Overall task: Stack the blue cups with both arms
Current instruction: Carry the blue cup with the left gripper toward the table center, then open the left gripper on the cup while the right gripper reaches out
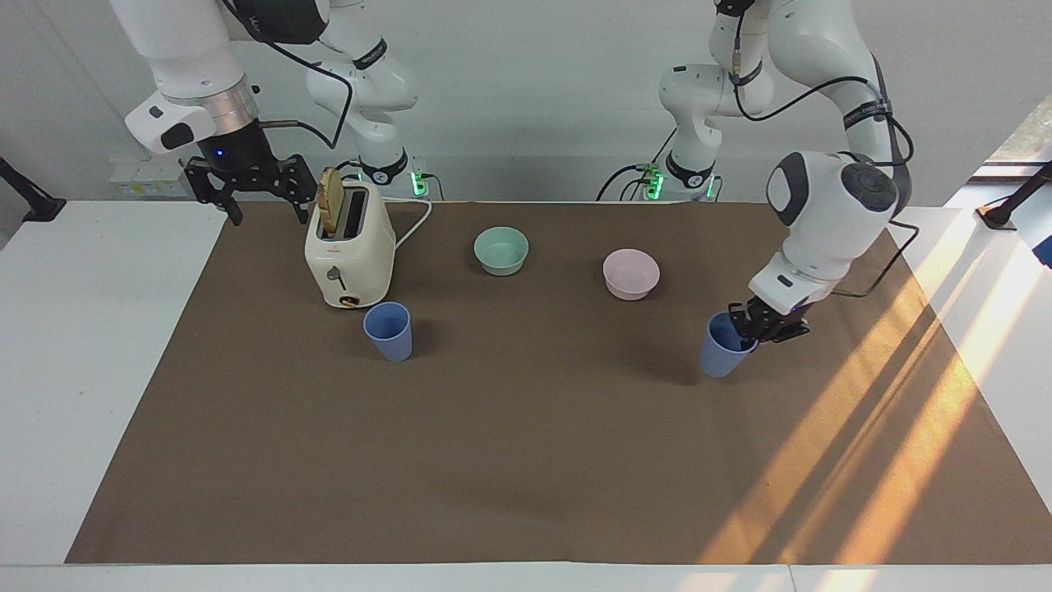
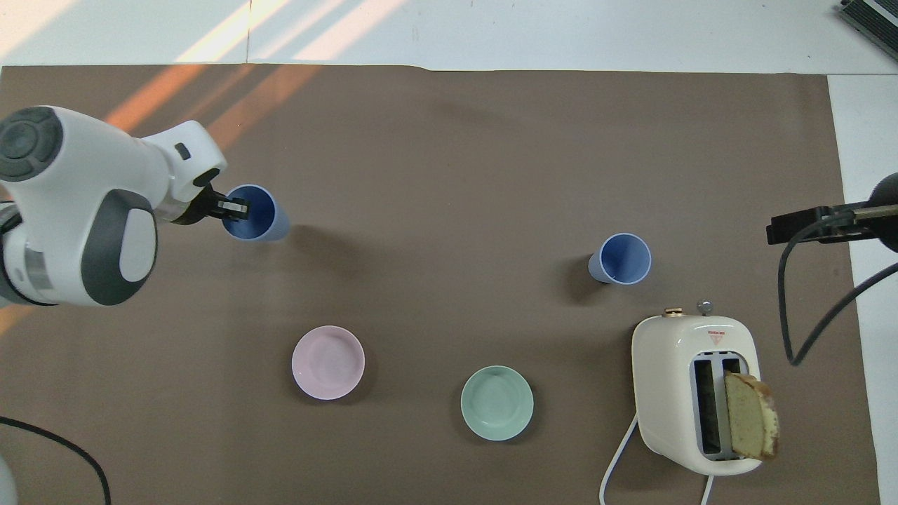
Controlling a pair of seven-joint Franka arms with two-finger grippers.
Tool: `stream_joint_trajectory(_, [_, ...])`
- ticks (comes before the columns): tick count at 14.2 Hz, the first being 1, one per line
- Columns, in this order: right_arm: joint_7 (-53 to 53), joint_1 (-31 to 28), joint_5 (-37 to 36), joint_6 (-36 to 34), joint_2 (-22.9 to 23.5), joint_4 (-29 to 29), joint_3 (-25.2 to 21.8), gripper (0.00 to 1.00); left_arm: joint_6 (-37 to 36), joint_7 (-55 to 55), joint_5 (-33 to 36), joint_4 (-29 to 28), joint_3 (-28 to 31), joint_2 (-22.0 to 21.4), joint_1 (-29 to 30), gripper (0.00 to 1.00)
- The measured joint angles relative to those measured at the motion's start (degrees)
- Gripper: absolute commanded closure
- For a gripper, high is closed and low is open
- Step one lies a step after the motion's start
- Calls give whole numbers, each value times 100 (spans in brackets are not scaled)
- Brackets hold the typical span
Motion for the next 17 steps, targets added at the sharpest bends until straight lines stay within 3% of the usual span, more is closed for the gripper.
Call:
stream_joint_trajectory(6, [0,-15,0,-27,0,0,-42,0,453,-1882,-1,-228,-30,97,-1723,100])
stream_joint_trajectory(11, [-19,-55,0,-53,0,0,-91,0,795,-2426,-1,-375,-31,310,-2344,100])
stream_joint_trajectory(13, [-19,-49,2,-57,0,0,-72,0,844,-2424,-1,-378,-27,324,-2377,56])
stream_joint_trajectory(17, [-19,-32,4,-67,-1,0,-64,0,848,-2423,-1,-374,-19,323,-2379,20])
